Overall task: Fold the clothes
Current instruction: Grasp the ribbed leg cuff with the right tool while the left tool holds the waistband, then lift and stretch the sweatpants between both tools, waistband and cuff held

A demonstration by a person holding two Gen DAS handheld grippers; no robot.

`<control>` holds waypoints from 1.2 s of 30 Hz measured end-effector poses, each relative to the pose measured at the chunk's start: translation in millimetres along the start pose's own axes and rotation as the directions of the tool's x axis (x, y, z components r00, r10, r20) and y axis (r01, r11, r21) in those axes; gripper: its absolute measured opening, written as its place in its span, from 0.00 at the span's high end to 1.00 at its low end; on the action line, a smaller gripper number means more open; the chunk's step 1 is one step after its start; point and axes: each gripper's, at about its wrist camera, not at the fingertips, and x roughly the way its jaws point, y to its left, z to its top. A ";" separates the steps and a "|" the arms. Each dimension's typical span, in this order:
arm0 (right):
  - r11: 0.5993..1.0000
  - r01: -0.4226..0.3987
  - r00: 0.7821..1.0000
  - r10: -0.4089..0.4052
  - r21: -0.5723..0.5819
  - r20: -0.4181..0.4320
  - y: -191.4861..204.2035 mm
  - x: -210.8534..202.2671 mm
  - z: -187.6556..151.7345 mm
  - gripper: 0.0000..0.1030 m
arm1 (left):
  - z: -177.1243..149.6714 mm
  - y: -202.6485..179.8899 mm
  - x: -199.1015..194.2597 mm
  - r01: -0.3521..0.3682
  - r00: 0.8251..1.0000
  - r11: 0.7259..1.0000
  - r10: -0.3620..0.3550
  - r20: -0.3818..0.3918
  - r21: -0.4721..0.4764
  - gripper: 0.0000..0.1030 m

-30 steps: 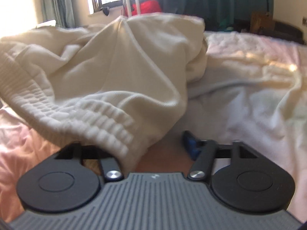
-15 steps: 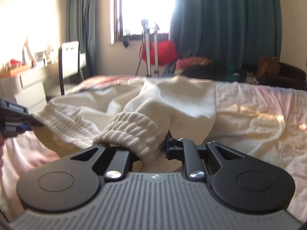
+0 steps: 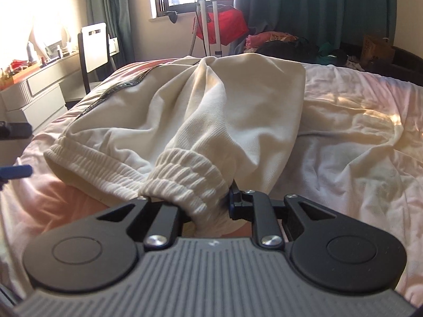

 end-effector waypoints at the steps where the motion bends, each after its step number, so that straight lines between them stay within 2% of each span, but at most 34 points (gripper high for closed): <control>1: 1.000 -0.002 1.000 0.002 -0.002 0.000 -0.3 0.7 0.0 0.82 | -0.4 3.0 9.3 -0.006 1.000 1.000 0.005 -0.008 -0.027 0.17; 4: 1.000 -0.006 1.000 0.006 0.000 -0.003 -2.9 3.7 -0.4 0.82 | 0.8 13.3 31.9 0.023 1.000 0.994 -0.025 -0.014 -0.110 0.22; 7: 1.000 -0.008 1.000 0.008 0.016 -0.011 -6.1 6.6 -1.2 0.82 | 3.4 17.5 42.3 0.050 0.998 0.988 -0.045 0.034 -0.148 0.29; 8: 1.000 -0.007 1.000 0.008 0.018 -0.012 -6.5 7.6 -1.7 0.82 | 4.0 17.6 44.6 0.038 0.998 0.988 -0.031 0.055 -0.147 0.34; 10: 1.000 -0.006 1.000 0.006 0.022 -0.013 -7.1 9.5 -2.9 0.82 | 4.6 13.5 47.1 -0.045 0.996 0.995 0.051 0.074 -0.088 0.38; 11: 1.000 -0.002 1.000 0.002 0.024 -0.015 -7.0 11.5 -3.8 0.82 | 4.9 11.9 48.6 -0.074 0.994 0.995 0.079 0.077 -0.062 0.48; 14: 1.000 0.017 0.999 -0.017 0.014 -0.033 -4.3 19.9 -7.4 0.81 | 6.4 12.6 48.3 -0.089 0.992 0.995 0.094 0.089 -0.053 0.56; 16: 1.000 0.027 0.999 -0.027 -0.003 -0.038 -1.0 22.2 -9.1 0.81 | 8.1 8.2 43.7 -0.093 0.986 0.995 0.096 0.134 -0.024 0.62; 18: 0.999 0.031 0.999 -0.032 -0.024 -0.031 2.3 21.0 -9.4 0.81 | 10.2 3.2 33.2 -0.073 0.977 0.997 0.072 0.202 -0.003 0.66; 21: 0.998 0.036 0.999 -0.038 -0.059 -0.031 7.0 19.2 -10.6 0.80 | 15.8 3.8 8.9 0.016 0.959 0.999 -0.004 0.284 -0.042 0.68; 24: 0.992 0.012 0.998 -0.020 -0.123 -0.064 14.1 23.7 -18.4 0.71 | 22.5 6.2 -5.7 0.025 0.945 0.998 -0.002 0.327 -0.065 0.69; 26: 0.984 0.008 0.997 -0.021 -0.178 -0.070 21.8 24.8 -22.2 0.68 | 27.6 10.4 -2.0 -0.049 0.944 0.996 0.070 0.321 -0.074 0.69; 27: 0.978 0.008 0.997 -0.023 -0.207 -0.072 25.8 25.2 -23.9 0.68 | 29.7 12.7 3.5 -0.117 0.941 0.990 0.135 0.311 -0.075 0.69; 28: 0.971 0.007 0.997 -0.024 -0.237 -0.068 30.2 24.3 -24.6 0.67 | 31.3 14.7 9.6 -0.190 0.932 0.979 0.202 0.300 -0.068 0.69; 30: 0.957 -0.016 0.998 -0.004 -0.288 -0.067 38.3 20.1 -26.1 0.61 | 32.5 18.0 23.2 -0.336 0.901 0.941 0.331 0.281 -0.029 0.70; 31: 0.950 -0.031 0.997 0.009 -0.312 -0.071 42.2 17.5 -27.6 0.57 | 32.2 19.2 28.7 -0.380 0.890 0.925 0.366 0.272 -0.003 0.70; 33: 0.932 -0.054 0.997 0.028 -0.358 -0.077 49.1 11.7 -30.5 0.55 | 31.0 20.7 35.4 -0.425 0.878 0.905 0.404 0.257 0.028 0.70; 36: 0.924 -0.076 0.996 0.051 -0.375 -0.077 49.9 -2.4 -31.2 0.52 | 28.7 20.6 33.1 -0.421 0.883 0.906 0.400 0.247 0.036 0.69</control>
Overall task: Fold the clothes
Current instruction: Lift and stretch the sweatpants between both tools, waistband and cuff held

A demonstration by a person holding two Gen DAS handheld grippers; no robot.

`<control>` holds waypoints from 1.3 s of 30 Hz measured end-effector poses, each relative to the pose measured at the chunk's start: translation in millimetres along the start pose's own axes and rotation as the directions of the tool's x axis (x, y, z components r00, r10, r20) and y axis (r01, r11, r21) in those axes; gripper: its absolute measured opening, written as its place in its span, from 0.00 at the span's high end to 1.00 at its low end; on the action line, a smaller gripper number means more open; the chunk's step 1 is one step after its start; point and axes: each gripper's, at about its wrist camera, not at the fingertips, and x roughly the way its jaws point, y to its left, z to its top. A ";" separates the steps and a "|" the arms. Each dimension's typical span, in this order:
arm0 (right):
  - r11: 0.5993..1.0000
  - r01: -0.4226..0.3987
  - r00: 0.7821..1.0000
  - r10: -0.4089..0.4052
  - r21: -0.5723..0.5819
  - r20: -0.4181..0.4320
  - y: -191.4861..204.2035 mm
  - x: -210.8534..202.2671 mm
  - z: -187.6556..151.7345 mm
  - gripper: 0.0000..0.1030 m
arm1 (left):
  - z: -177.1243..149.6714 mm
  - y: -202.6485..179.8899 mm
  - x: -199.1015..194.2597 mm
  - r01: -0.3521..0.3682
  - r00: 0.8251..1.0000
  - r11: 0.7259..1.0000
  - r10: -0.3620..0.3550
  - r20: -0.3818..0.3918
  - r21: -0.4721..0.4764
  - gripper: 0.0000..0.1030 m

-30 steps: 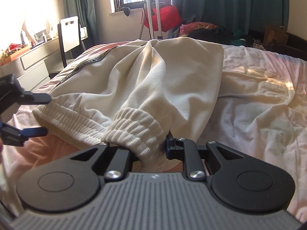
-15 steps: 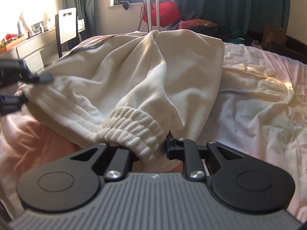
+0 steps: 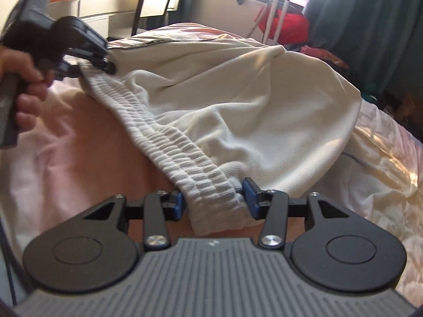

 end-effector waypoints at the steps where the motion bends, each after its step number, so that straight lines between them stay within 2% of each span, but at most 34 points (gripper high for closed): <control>1: 1.000 -0.010 1.000 0.010 0.006 0.005 -1.3 -5.6 -0.1 0.52 | -0.5 1.2 -1.3 0.007 1.000 1.000 -0.007 -0.006 -0.007 0.67; 4: 0.991 -0.066 0.998 0.064 0.121 0.019 -18.8 -21.7 -1.2 0.53 | -1.9 5.0 -5.3 0.027 0.999 0.999 -0.027 -0.023 -0.027 0.60; 5: 0.977 -0.104 0.995 0.101 0.186 0.025 -28.2 -26.4 -3.3 0.53 | -3.0 6.3 -7.9 0.033 0.999 0.999 -0.033 -0.027 -0.035 0.58; 7: 0.923 -0.186 0.982 0.177 0.336 0.058 -49.2 -33.2 -9.6 0.52 | -7.0 9.4 -18.5 0.038 0.999 0.998 -0.039 -0.024 -0.054 0.55; 9: 0.854 -0.222 0.975 0.207 0.470 0.084 -68.8 -33.2 -15.3 0.52 | -8.7 10.7 -32.6 0.030 1.000 0.997 -0.030 0.000 -0.071 0.44; 10: 0.823 -0.216 0.976 0.198 0.526 0.092 -77.2 -32.2 -18.3 0.52 | -8.9 10.6 -39.7 0.025 0.999 0.997 -0.023 0.026 -0.068 0.28; 11: 0.795 -0.188 0.982 0.167 0.576 0.091 -84.6 -30.7 -21.9 0.52 | -8.8 10.1 -44.9 0.020 0.998 0.998 -0.017 0.058 -0.060 0.16; 12: 0.760 -0.162 0.986 0.142 0.629 0.083 -92.2 -27.4 -26.3 0.50 | -8.7 9.5 -50.2 0.015 0.996 0.999 -0.011 0.091 -0.052 0.14; 13: 0.708 -0.156 0.987 0.145 0.689 0.075 -100.9 -21.6 -32.3 0.50 | -8.0 9.3 -52.8 0.012 0.993 0.999 -0.006 0.114 -0.047 0.14; 14: 0.633 -0.169 0.982 0.176 0.755 0.072 -110.1 -13.5 -40.8 0.50 | -6.2 9.6 -50.5 0.011 0.993 0.999 -0.005 0.120 -0.049 0.14; 16: 0.458 -0.208 0.960 0.266 0.864 0.090 -122.8 7.2 -59.7 0.50 | -3.9 9.2 -37.7 0.036 0.994 0.998 -0.030 0.106 -0.058 0.14; 17: 0.400 -0.225 0.950 0.293 0.888 0.109 -124.5 14.9 -66.1 0.50 | -3.0 8.7 -29.4 0.055 0.994 0.996 -0.049 0.093 -0.064 0.14; 18: 0.368 -0.236 0.945 0.301 0.899 0.125 -124.4 19.9 -69.2 0.50 | -2.7 7.7 -21.4 0.058 0.995 0.996 -0.053 0.086 -0.063 0.13; 20: 0.336 -0.252 0.941 0.305 0.908 0.148 -123.1 26.9 -69.6 0.50 | -4.2 4.2 -6.8 0.009 0.996 0.999 -0.006 0.089 -0.034 0.15; 23: 0.296 -0.266 0.930 0.330 0.917 0.164 -119.9 39.4 -69.5 0.49 | -5.3 8.8 8.7 0.025 0.998 0.999 -0.022 0.064 -0.042 0.20; 27: 0.289 -0.274 0.930 0.324 0.917 0.176 -116.1 43.2 -71.2 0.50 | -3.8 13.5 14.3 0.030 0.997 0.998 -0.026 0.069 -0.059 0.31; 28: 0.300 -0.283 0.928 0.327 0.911 0.181 -114.0 41.7 -69.7 0.51 | -2.5 13.8 15.4 0.025 0.998 0.998 -0.022 0.064 -0.054 0.41; 29: 0.315 -0.288 0.927 0.329 0.904 0.181 -111.5 40.3 -67.5 0.53 | -1.2 14.1 16.6 0.020 0.998 0.999 -0.017 0.060 -0.050 0.46; 30: 0.319 -0.284 0.929 0.326 0.904 0.177 -109.2 39.8 -66.0 0.62 | 0.4 14.1 17.8 0.017 0.998 0.999 -0.014 0.053 -0.043 0.49; 32: 0.307 -0.273 0.933 0.317 0.912 0.172 -104.3 38.9 -64.9 0.72 | 7.1 11.8 18.0 0.018 0.999 1.000 -0.017 0.052 -0.018 0.61; 33: 0.293 -0.274 0.932 0.315 0.916 0.178 -100.9 37.8 -64.7 0.78 | 11.6 10.6 16.7 0.018 0.998 1.000 -0.018 0.058 -0.010 0.62; 34: 0.281 -0.278 0.931 0.315 0.919 0.185 -97.4 36.6 -64.4 0.79 | 18.4 9.9 13.7 0.021 0.997 1.000 -0.020 0.072 -0.014 0.64; 36: 0.284 -0.305 0.924 0.320 0.909 0.210 -88.1 30.7 -58.1 0.81 | 41.4 9.3 5.3 0.034 0.994 0.999 -0.030 0.108 -0.036 0.66; 39: 0.287 -0.381 0.894 0.355 0.879 0.272 -66.8 26.0 -37.8 0.83 | 89.9 2.4 -7.3 0.020 0.987 1.000 -0.019 0.161 -0.004 0.67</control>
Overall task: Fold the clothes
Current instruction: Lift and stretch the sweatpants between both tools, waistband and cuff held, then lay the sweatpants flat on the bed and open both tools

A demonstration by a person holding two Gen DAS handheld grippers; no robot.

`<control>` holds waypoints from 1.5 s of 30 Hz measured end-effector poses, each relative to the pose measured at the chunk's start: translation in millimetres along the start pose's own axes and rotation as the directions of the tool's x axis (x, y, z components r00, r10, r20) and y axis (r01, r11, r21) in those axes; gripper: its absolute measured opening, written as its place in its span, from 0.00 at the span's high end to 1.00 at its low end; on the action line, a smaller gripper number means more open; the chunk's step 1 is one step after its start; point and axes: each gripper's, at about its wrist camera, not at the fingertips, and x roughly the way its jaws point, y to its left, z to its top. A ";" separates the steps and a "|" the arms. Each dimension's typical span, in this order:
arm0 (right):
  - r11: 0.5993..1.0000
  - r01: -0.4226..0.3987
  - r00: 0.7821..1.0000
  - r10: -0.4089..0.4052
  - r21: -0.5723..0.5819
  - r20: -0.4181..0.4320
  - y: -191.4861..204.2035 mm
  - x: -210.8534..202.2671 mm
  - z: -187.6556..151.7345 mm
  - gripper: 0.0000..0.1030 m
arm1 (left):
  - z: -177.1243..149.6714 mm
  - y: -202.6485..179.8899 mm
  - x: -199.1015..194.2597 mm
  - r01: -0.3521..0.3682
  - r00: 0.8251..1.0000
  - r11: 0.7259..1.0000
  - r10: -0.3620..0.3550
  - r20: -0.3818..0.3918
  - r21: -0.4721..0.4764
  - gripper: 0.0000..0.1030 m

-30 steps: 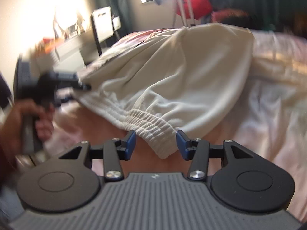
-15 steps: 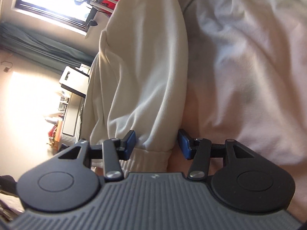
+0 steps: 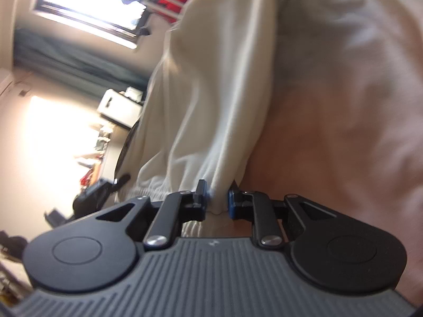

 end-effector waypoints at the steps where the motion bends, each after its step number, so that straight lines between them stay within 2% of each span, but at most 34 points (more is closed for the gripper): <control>1: 1.000 -0.029 1.000 0.029 -0.001 -0.010 9.7 5.8 -4.9 0.84 | 18.2 -3.2 -1.0 -0.009 1.000 1.000 0.008 0.019 0.022 0.67; 4: 0.994 -0.108 0.992 0.107 -0.013 -0.069 45.9 39.3 -21.9 0.86 | 77.5 -12.0 2.9 -0.064 0.995 0.993 0.056 0.080 0.096 0.68; 7: 0.983 -0.176 0.972 0.167 -0.043 -0.163 89.4 93.8 -40.5 0.90 | 134.4 -16.0 19.1 -0.153 0.982 0.976 0.132 0.138 0.156 0.68; 11: 0.969 -0.234 0.939 0.205 -0.076 -0.274 137.7 176.3 -65.5 0.90 | 182.1 -10.4 64.6 -0.257 0.961 0.942 0.225 0.163 0.215 0.68; 14: 0.969 -0.231 0.925 0.190 -0.090 -0.329 156.0 231.4 -77.6 0.90 | 189.1 3.3 113.5 -0.308 0.950 0.919 0.285 0.125 0.246 0.67; 16: 0.973 -0.202 0.920 0.148 -0.115 -0.363 160.5 260.9 -83.1 0.90 | 180.6 17.3 146.7 -0.314 0.949 0.918 0.305 0.074 0.240 0.67; 18: 0.973 -0.187 0.917 0.122 -0.138 -0.381 159.5 278.0 -83.2 0.90 | 167.2 32.9 173.9 -0.306 0.951 0.926 0.307 0.028 0.223 0.67; 20: 0.970 -0.197 0.910 0.129 -0.139 -0.393 156.5 282.9 -77.4 0.90 | 155.0 41.6 192.8 -0.312 0.948 0.922 0.318 0.010 0.232 0.67; 23: 0.964 -0.209 0.904 0.127 -0.162 -0.408 157.8 275.5 -67.7 0.89 | 145.3 42.5 202.5 -0.316 0.946 0.912 0.323 0.015 0.261 0.63; 27: 0.947 -0.209 0.909 0.096 -0.243 -0.406 166.9 249.0 -60.3 0.85 | 144.4 28.8 187.9 -0.347 0.934 0.894 0.357 0.021 0.283 0.47; 29: 0.933 -0.209 0.915 0.081 -0.293 -0.395 169.9 230.5 -57.6 0.68 | 143.7 18.9 169.6 -0.364 0.928 0.889 0.371 0.031 0.276 0.27; 30: 0.924 -0.212 0.923 0.082 -0.317 -0.376 171.1 217.1 -55.4 0.43 | 143.3 12.3 156.2 -0.358 0.932 0.893 0.359 0.050 0.273 0.25; 31: 0.917 -0.211 0.934 0.087 -0.338 -0.347 169.8 200.5 -52.6 0.15 | 142.9 5.7 142.7 -0.352 0.936 0.896 0.347 0.069 0.271 0.22; 32: 0.909 -0.204 0.945 0.087 -0.363 -0.315 164.6 181.7 -49.0 0.05 | 142.6 -1.4 129.7 -0.347 0.938 0.898 0.337 0.085 0.270 0.20; 35: 0.882 -0.177 0.969 0.078 -0.436 -0.234 153.8 129.4 -35.7 0.07 | 134.4 -31.3 89.3 -0.322 0.947 0.904 0.304 0.109 0.281 0.17; 39: 0.854 -0.100 0.992 0.049 -0.510 -0.113 143.1 71.4 -10.1 0.07 | 103.2 -72.4 25.6 -0.203 0.977 0.931 0.171 0.129 0.303 0.14; 42: 0.807 -0.024 1.000 0.026 -0.590 -0.005 137.9 26.2 5.9 0.07 | 68.3 -96.7 -22.5 -0.114 0.987 0.941 0.072 0.141 0.318 0.13; 45: 0.741 0.069 0.994 0.006 -0.667 0.110 133.7 -10.7 14.5 0.07 | 27.5 -116.9 -65.8 -0.046 0.988 0.937 -0.009 0.155 0.347 0.13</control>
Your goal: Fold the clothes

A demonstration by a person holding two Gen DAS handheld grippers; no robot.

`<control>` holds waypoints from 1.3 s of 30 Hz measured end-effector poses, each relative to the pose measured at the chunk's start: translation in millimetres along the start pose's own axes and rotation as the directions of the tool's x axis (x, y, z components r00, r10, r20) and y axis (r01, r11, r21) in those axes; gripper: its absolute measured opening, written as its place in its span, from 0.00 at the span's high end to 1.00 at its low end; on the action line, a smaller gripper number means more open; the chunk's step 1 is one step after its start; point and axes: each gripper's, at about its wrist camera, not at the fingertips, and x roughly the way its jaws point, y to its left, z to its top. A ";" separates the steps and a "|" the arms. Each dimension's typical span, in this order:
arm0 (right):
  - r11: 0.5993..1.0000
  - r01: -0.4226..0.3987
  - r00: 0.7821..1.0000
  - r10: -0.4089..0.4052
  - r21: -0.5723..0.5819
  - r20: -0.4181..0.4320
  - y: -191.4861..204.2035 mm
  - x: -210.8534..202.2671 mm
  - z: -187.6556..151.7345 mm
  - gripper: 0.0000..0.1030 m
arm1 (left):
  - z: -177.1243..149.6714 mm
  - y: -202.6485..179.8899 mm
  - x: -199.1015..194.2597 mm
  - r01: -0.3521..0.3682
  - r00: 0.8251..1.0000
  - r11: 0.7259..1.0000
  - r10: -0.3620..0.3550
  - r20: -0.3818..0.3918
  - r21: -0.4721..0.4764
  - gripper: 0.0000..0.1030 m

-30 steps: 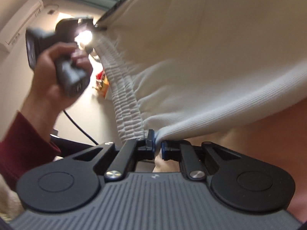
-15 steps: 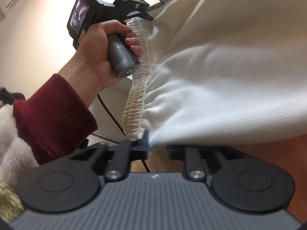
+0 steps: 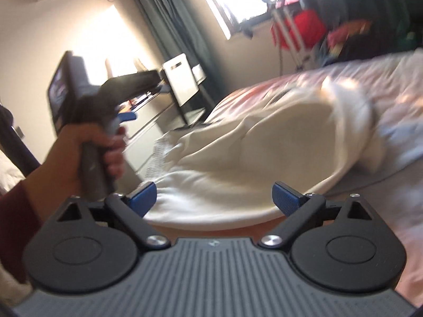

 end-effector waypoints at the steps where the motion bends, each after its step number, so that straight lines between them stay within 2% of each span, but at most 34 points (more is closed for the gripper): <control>1: 0.999 0.030 0.999 -0.029 -0.035 0.026 -5.0 -13.7 1.9 0.07 | -9.6 -9.7 -14.9 0.018 1.000 1.000 -0.018 0.014 0.011 0.13; 4: 0.991 0.097 0.991 -0.088 -0.092 0.097 -19.1 -37.4 -0.4 0.07 | -38.4 -36.2 -51.7 0.062 0.997 0.998 -0.063 0.036 0.033 0.13; 8: 0.989 0.136 0.982 -0.128 -0.052 0.142 -46.7 -60.0 -8.0 0.07 | -76.7 -64.4 -83.3 0.142 0.988 0.990 -0.142 0.067 0.008 0.13; 12: 0.987 0.159 0.979 -0.160 0.016 0.128 -65.6 -52.4 -10.0 0.07 | -95.9 -99.4 -89.1 0.154 0.981 0.981 -0.167 0.102 0.117 0.13; 16: 0.982 0.185 0.977 -0.188 0.039 0.098 -81.7 -39.5 6.8 0.07 | -105.2 -106.1 -72.1 0.171 0.980 0.977 -0.183 0.084 0.131 0.13; 19: 0.981 0.184 0.980 -0.188 0.065 0.068 -99.2 -17.8 32.7 0.07 | -115.1 -98.9 -53.6 0.187 0.977 0.974 -0.198 0.076 0.128 0.13; 24: 0.978 0.186 0.982 -0.186 0.096 -0.007 -129.0 56.4 97.2 0.07 | -133.2 -83.9 -18.5 0.191 0.979 0.973 -0.199 0.050 0.129 0.13; 27: 0.976 0.184 0.982 -0.177 0.117 -0.068 -148.0 122.8 137.1 0.08 | -146.6 -80.2 6.9 0.165 0.979 0.966 -0.184 0.082 0.197 0.13; 29: 0.970 0.221 0.972 -0.212 0.102 -0.099 -158.7 170.6 159.6 0.08 | -154.5 -77.6 28.5 0.152 0.983 0.965 -0.171 0.074 0.214 0.13; 31: 0.961 0.252 0.962 -0.236 0.110 -0.139 -172.6 218.7 178.4 0.08 | -161.6 -72.2 50.7 0.172 0.983 0.968 -0.182 0.037 0.185 0.13; 33: 0.952 0.290 0.947 -0.269 0.104 -0.174 -185.2 264.8 192.5 0.08 | -168.9 -68.5 68.2 0.189 0.981 0.967 -0.193 0.009 0.169 0.13; 36: 0.928 0.366 0.908 -0.338 0.076 -0.247 -204.6 326.1 201.6 0.34 | -177.7 -64.7 88.3 0.216 0.976 0.963 -0.215 -0.028 0.161 0.13; 39: 0.905 0.420 0.862 -0.373 0.071 -0.343 -226.2 369.0 196.6 0.34 | -183.6 -61.9 100.5 0.242 0.970 0.960 -0.237 -0.052 0.143 0.13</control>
